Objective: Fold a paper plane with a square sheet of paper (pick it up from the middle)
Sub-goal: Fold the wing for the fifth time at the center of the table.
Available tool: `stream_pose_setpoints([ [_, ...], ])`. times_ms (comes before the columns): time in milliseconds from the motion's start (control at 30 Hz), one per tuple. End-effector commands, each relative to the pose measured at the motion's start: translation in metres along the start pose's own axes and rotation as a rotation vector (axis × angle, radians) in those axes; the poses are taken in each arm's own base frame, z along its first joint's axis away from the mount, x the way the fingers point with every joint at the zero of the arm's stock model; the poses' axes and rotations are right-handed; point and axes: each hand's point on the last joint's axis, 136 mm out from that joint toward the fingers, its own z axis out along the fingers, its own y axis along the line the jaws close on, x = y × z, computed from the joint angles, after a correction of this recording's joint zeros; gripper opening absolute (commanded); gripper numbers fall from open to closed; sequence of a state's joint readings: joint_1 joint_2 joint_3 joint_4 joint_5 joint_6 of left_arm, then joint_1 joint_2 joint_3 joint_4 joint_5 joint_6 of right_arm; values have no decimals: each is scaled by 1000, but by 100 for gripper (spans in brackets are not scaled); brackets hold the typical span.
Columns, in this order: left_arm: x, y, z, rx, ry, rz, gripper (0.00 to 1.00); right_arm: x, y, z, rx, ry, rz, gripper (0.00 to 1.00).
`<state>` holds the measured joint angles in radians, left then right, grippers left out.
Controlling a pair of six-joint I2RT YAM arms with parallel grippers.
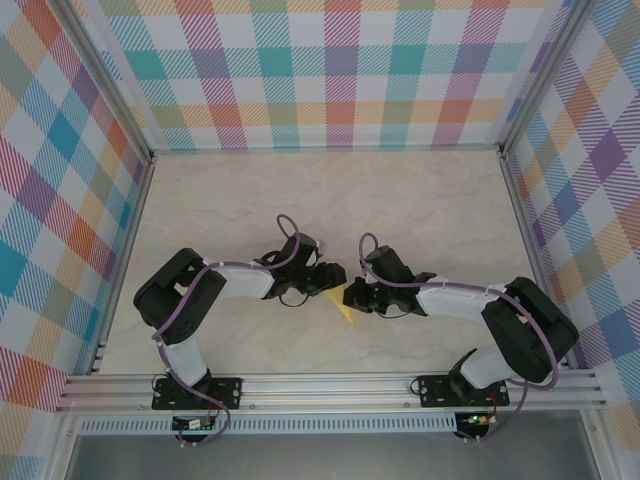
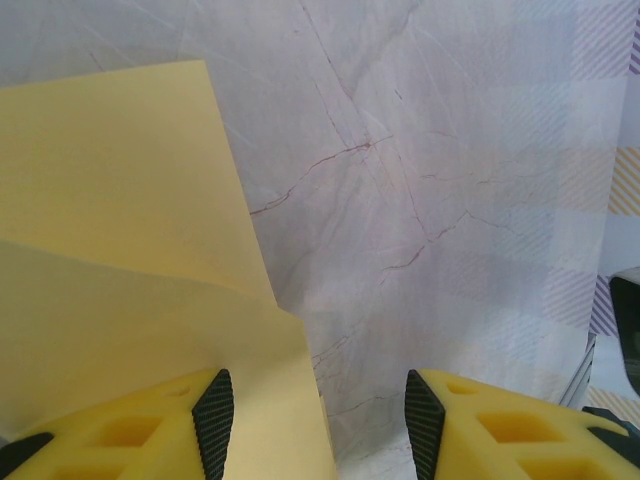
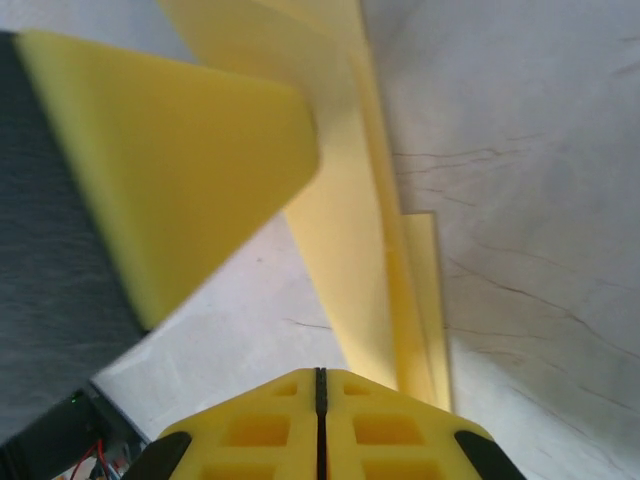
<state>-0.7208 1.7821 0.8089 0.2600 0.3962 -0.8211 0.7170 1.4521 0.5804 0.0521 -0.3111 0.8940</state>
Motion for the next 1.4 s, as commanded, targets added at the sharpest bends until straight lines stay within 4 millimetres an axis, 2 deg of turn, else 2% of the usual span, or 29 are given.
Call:
stream_pose_setpoints([
  [0, 32, 30, 15, -91, 106, -27, 51, -4, 19, 4, -75, 21, -16, 9],
  [100, 32, 30, 15, -91, 104, -26, 51, -7, 26, 11, -119, 28, -3, 9],
  [267, 32, 29, 14, -91, 106, -27, 51, -10, 23, 22, -113, 35, 13, 9],
  [433, 32, 28, 13, -86, 104, -23, 51, -5, -10, 26, 2, 26, 38, 9],
  [533, 31, 23, 13, -75, 106, -11, 52, 9, -36, 31, 71, 67, 70, 7],
  [667, 24, 4, 9, -32, 104, 35, 53, 22, -63, 29, 146, 65, 122, 5],
  [833, 6, -36, -7, 22, 81, 129, 56, 29, -71, 28, 177, 94, 146, 4],
  [933, -1, -47, -19, 29, 41, 161, 56, 28, -69, 28, 176, 99, 146, 3],
  [1133, 5, -32, -28, 9, 1, 131, 54, 28, -68, 27, 186, 104, 147, 3],
  [1367, 3, -9, -15, -45, -24, 91, 44, 28, -68, 26, 186, 106, 144, 3],
])
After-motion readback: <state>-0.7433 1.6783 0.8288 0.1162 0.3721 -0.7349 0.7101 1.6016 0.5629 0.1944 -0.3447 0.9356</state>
